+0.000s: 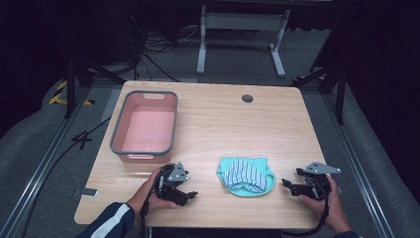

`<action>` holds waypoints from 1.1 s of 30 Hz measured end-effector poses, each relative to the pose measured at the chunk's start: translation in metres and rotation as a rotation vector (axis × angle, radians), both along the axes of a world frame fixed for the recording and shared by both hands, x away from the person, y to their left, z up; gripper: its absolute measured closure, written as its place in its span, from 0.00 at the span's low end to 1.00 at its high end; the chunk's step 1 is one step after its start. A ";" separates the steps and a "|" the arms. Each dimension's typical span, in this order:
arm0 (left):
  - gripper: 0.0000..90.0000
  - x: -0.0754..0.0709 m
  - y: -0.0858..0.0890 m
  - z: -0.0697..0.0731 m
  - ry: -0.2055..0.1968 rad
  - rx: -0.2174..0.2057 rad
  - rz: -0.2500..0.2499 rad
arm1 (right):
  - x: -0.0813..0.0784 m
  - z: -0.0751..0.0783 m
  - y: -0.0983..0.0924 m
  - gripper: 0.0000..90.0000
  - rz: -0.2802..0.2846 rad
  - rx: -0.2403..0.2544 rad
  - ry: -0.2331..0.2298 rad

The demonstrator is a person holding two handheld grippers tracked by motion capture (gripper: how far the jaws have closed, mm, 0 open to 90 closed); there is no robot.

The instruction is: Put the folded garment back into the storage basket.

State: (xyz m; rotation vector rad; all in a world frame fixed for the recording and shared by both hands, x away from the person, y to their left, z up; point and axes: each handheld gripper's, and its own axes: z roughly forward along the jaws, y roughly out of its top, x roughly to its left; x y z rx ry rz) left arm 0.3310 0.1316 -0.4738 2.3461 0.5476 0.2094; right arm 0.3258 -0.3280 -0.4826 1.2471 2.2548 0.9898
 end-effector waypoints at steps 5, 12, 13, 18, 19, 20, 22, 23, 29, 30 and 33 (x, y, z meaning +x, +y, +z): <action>0.28 0.000 -0.007 0.009 -0.040 -0.015 -0.005 | 0.002 0.009 0.007 0.36 0.020 0.017 -0.017; 0.29 0.017 -0.022 0.022 -0.046 -0.066 0.032 | 0.007 0.026 0.023 0.39 0.031 0.031 -0.068; 0.30 0.018 -0.026 0.024 -0.060 -0.059 0.049 | 0.008 0.027 0.026 0.39 0.037 0.028 -0.069; 0.31 0.027 -0.050 0.028 -0.073 -0.066 0.068 | 0.018 0.030 0.045 0.36 0.039 -0.007 -0.057; 0.32 0.029 -0.054 0.028 -0.087 -0.057 0.071 | 0.020 0.030 0.048 0.36 0.043 -0.009 -0.050; 0.32 0.031 -0.058 0.029 -0.089 -0.046 0.078 | 0.022 0.029 0.050 0.36 0.048 -0.003 -0.039; 0.33 0.038 -0.065 0.028 -0.079 -0.055 0.100 | 0.026 0.028 0.053 0.38 0.048 -0.009 -0.030; 0.34 0.038 -0.065 0.028 -0.079 -0.055 0.100 | 0.026 0.028 0.053 0.38 0.048 -0.009 -0.030; 0.43 0.055 -0.083 0.018 -0.032 -0.055 0.101 | 0.035 0.022 0.063 0.48 0.085 -0.017 -0.003; 0.43 0.057 -0.085 0.016 -0.029 -0.054 0.091 | 0.035 0.022 0.063 0.48 0.085 -0.017 -0.003; 0.43 0.062 -0.089 0.012 -0.007 -0.058 0.100 | 0.040 0.018 0.069 0.51 0.112 -0.039 0.010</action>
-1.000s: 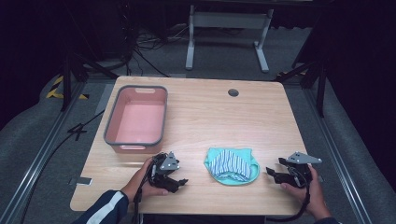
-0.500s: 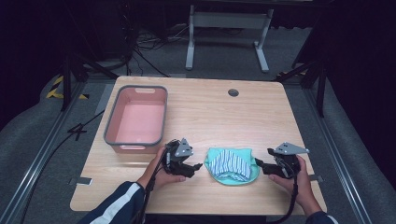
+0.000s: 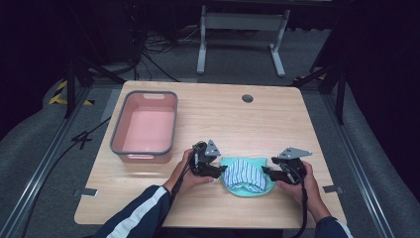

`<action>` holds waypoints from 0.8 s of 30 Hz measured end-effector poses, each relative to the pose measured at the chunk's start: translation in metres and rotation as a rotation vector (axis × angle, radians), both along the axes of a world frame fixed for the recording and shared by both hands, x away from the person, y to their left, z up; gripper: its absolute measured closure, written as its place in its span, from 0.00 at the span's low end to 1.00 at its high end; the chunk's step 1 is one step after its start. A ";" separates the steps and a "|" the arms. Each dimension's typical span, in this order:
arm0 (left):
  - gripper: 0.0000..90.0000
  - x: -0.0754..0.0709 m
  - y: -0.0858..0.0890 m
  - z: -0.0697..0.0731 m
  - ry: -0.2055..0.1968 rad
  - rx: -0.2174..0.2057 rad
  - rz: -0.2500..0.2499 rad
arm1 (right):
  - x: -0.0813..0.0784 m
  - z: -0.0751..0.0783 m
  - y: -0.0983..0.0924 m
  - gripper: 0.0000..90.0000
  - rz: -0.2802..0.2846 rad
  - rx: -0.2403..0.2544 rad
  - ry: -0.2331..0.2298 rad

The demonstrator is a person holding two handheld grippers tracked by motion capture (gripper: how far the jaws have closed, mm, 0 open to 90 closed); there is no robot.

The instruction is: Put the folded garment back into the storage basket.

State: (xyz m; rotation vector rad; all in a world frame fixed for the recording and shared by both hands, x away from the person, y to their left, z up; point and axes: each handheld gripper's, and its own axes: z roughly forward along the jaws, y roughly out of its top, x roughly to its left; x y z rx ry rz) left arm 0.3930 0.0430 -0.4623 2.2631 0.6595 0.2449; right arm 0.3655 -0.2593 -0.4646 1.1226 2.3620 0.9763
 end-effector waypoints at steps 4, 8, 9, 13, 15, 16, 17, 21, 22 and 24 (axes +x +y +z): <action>0.34 0.005 -0.003 -0.006 0.025 0.030 -0.007 | 0.004 -0.006 0.006 0.52 0.014 -0.007 0.016; 0.25 0.008 -0.004 -0.014 0.069 0.040 0.004 | 0.002 -0.010 0.005 0.48 -0.009 0.020 0.030; 0.24 0.009 -0.004 -0.015 0.073 0.041 0.004 | 0.001 -0.010 0.005 0.45 -0.013 0.023 0.035; 0.22 0.008 -0.005 -0.016 0.055 0.048 -0.008 | 0.000 -0.013 0.004 0.41 -0.028 0.021 0.040; 0.22 0.008 -0.006 -0.016 0.050 0.049 -0.014 | -0.001 -0.012 0.004 0.42 -0.017 0.019 0.043; 0.22 0.008 -0.006 -0.016 0.046 0.050 -0.020 | -0.001 -0.012 0.004 0.46 -0.007 0.018 0.043; 0.24 0.008 -0.006 -0.016 0.045 0.048 -0.024 | -0.002 -0.012 0.005 0.50 0.012 0.020 0.047; 0.31 0.006 -0.003 -0.017 0.040 0.031 -0.055 | -0.006 -0.010 0.007 0.58 0.024 0.022 0.053; 0.34 0.005 -0.003 -0.016 0.043 0.029 -0.057 | -0.006 -0.010 0.007 0.60 0.025 0.021 0.056; 0.41 0.003 -0.004 -0.015 0.048 0.030 -0.061 | -0.007 -0.009 0.008 0.65 0.030 0.019 0.066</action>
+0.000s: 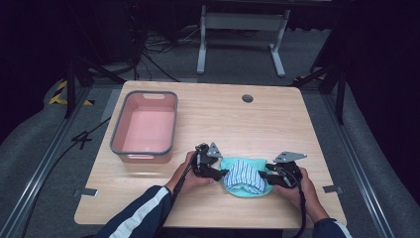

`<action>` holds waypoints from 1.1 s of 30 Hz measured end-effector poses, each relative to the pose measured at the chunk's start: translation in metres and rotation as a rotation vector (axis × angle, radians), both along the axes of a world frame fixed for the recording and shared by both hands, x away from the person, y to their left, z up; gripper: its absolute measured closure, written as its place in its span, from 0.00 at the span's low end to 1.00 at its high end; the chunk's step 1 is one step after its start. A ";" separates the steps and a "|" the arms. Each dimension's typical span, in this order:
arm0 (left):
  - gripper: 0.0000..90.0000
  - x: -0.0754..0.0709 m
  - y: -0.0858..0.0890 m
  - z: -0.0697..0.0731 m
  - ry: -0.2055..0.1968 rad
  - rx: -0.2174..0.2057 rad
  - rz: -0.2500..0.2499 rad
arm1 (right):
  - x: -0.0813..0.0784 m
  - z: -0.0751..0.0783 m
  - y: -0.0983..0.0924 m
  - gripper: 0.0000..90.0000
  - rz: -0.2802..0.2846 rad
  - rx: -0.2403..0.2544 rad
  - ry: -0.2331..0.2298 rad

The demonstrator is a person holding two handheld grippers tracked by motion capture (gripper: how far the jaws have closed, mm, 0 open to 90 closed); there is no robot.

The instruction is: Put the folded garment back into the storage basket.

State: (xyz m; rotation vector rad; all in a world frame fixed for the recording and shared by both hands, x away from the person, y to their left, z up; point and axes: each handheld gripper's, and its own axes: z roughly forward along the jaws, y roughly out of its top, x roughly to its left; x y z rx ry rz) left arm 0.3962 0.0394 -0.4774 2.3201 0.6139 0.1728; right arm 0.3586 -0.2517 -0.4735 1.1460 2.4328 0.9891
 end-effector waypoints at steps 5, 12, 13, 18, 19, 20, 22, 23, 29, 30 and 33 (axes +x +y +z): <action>0.61 -0.005 -0.001 -0.001 -0.004 -0.029 0.000 | -0.002 0.001 0.003 0.76 0.012 0.003 0.010; 0.80 -0.007 -0.002 -0.001 0.022 -0.048 -0.030 | -0.003 0.001 0.003 0.87 0.026 0.008 0.015; 0.82 -0.007 -0.002 -0.001 0.026 -0.051 -0.032 | -0.003 0.001 0.003 0.89 0.026 0.010 0.015; 0.90 -0.007 -0.002 0.000 0.035 -0.049 -0.056 | -0.003 0.001 0.003 0.90 0.021 0.017 0.014; 0.90 -0.007 -0.002 0.001 0.033 -0.043 -0.061 | -0.003 0.001 0.003 0.90 0.020 0.015 0.012; 0.91 -0.007 -0.003 0.001 0.026 -0.038 -0.068 | -0.004 0.001 0.003 0.91 0.018 0.013 0.010; 0.92 -0.008 -0.004 0.003 0.012 -0.020 -0.078 | -0.004 0.001 0.003 0.91 0.017 0.014 0.009; 0.92 -0.009 -0.005 0.004 0.010 -0.011 -0.082 | -0.004 0.002 0.003 0.91 0.017 0.014 0.008; 0.92 -0.011 -0.003 0.006 0.005 -0.001 -0.095 | -0.004 0.005 0.004 0.91 0.018 0.019 -0.004; 0.92 -0.012 -0.003 0.007 0.003 -0.001 -0.090 | -0.004 0.006 0.004 0.91 0.016 0.020 -0.012; 0.92 -0.013 -0.001 0.010 -0.006 -0.002 -0.086 | -0.003 0.008 0.007 0.91 0.015 0.024 -0.021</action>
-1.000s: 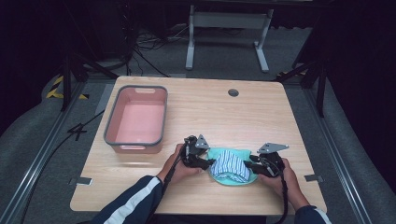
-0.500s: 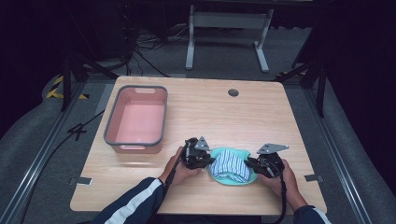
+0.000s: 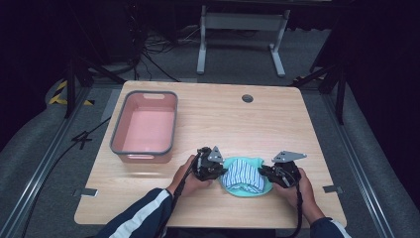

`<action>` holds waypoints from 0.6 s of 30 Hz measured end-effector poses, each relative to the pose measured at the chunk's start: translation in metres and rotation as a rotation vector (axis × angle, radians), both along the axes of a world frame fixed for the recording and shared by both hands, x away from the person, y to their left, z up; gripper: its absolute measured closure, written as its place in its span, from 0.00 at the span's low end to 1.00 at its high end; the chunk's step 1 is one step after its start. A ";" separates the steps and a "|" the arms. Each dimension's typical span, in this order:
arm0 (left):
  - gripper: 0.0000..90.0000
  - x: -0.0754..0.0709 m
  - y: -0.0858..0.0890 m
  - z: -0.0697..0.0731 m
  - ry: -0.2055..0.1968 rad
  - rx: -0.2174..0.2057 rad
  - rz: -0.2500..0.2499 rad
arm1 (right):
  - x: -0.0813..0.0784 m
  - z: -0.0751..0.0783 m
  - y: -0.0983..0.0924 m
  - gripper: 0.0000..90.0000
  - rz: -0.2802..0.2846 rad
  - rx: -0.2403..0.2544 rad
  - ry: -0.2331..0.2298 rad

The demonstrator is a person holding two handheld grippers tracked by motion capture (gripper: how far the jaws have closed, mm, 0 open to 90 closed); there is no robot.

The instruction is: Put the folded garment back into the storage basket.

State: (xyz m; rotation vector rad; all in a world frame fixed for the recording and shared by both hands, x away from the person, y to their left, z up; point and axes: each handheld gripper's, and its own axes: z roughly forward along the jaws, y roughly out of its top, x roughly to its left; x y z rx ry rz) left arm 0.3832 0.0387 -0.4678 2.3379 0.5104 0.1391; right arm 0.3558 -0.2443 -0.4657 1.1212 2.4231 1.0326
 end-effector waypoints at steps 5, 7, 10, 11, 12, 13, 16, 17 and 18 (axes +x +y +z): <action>0.92 0.002 0.004 0.007 -0.011 -0.007 0.017 | 0.002 0.010 0.002 0.92 -0.005 0.032 -0.019; 0.92 0.003 0.006 0.009 -0.014 -0.014 0.021 | 0.001 0.013 0.003 0.92 -0.010 0.038 -0.030; 0.92 0.003 0.007 0.013 -0.026 -0.011 0.024 | 0.001 0.017 0.006 0.92 -0.011 0.046 -0.041; 0.92 0.003 0.007 0.014 -0.026 -0.011 0.024 | 0.001 0.018 0.007 0.92 -0.009 0.045 -0.043; 0.92 0.003 0.008 0.016 -0.033 -0.007 0.019 | 0.001 0.019 0.008 0.92 -0.010 0.046 -0.042; 0.92 0.003 0.009 0.017 -0.038 -0.004 0.022 | 0.001 0.020 0.009 0.92 -0.009 0.048 -0.045; 0.92 0.004 0.011 0.020 -0.046 -0.004 0.029 | 0.001 0.022 0.011 0.92 0.000 0.046 -0.055; 0.92 0.004 0.012 0.021 -0.043 -0.010 0.035 | 0.001 0.024 0.013 0.92 0.002 0.048 -0.054; 0.92 0.005 0.013 0.022 -0.048 -0.013 0.037 | 0.001 0.024 0.015 0.92 0.004 0.043 -0.060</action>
